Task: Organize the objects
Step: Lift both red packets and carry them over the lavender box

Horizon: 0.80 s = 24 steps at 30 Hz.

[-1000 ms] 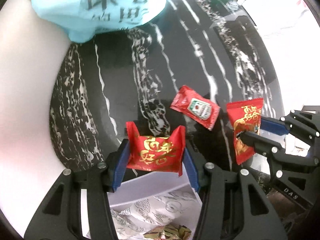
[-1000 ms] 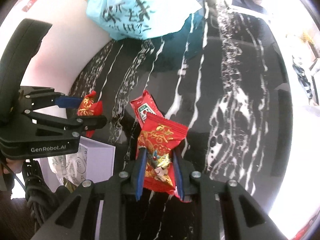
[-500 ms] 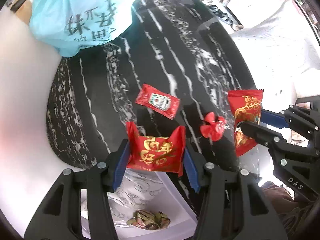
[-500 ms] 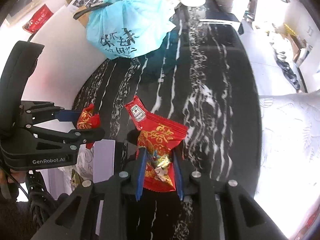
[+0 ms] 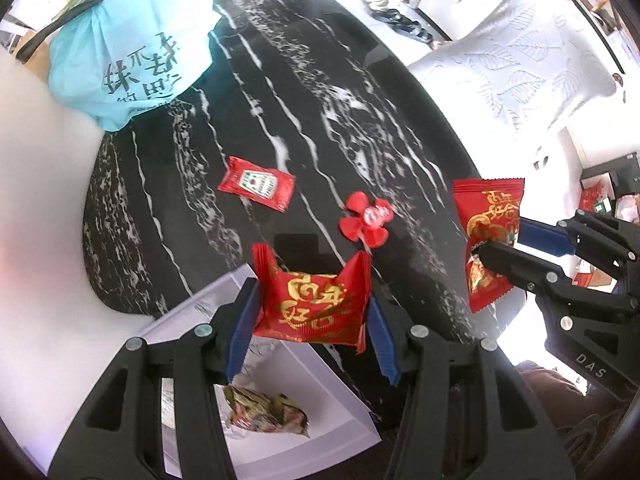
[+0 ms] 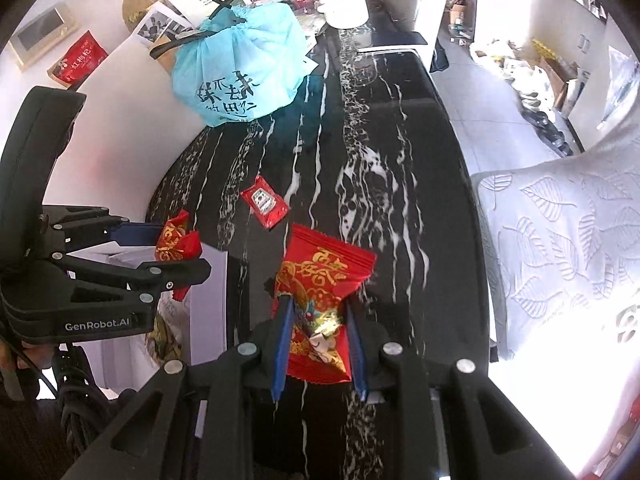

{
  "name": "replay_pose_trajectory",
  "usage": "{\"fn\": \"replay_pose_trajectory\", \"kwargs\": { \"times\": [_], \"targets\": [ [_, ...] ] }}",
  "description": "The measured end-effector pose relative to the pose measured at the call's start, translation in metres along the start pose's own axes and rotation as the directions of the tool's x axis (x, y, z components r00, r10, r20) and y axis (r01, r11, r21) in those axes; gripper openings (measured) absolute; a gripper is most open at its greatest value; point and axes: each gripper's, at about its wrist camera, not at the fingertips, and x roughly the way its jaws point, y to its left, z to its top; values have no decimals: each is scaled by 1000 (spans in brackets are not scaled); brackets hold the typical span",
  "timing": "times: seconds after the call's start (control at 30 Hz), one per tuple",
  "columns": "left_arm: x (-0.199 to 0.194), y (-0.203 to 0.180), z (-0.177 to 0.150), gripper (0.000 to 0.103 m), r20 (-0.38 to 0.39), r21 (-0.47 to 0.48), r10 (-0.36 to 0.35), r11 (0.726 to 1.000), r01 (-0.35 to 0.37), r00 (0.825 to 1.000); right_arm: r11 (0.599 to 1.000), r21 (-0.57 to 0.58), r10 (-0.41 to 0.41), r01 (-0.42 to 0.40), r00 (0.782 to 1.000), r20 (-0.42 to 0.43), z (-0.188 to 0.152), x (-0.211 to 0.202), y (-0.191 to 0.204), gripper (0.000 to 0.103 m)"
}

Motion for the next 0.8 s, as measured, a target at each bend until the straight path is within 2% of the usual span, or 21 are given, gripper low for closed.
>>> {"fn": "replay_pose_trajectory", "kwargs": {
  "times": [0.27, 0.3, 0.8],
  "targets": [
    [-6, -21, -33, 50, 1, 24, -21, 999, 21, 1000, 1000, 21, -18, 18, 1000, 23, -39, -20, 6, 26],
    [-4, -14, -32, 50, -1, -103, -60, 993, 59, 998, 1000, 23, -20, 19, 1000, 25, -43, -22, 8, 26],
    [-6, -40, -86, 50, -10, -102, -88, 991, 87, 996, 999, 25, -43, 43, 999, 16, -98, -35, 30, 26]
  ]
}}
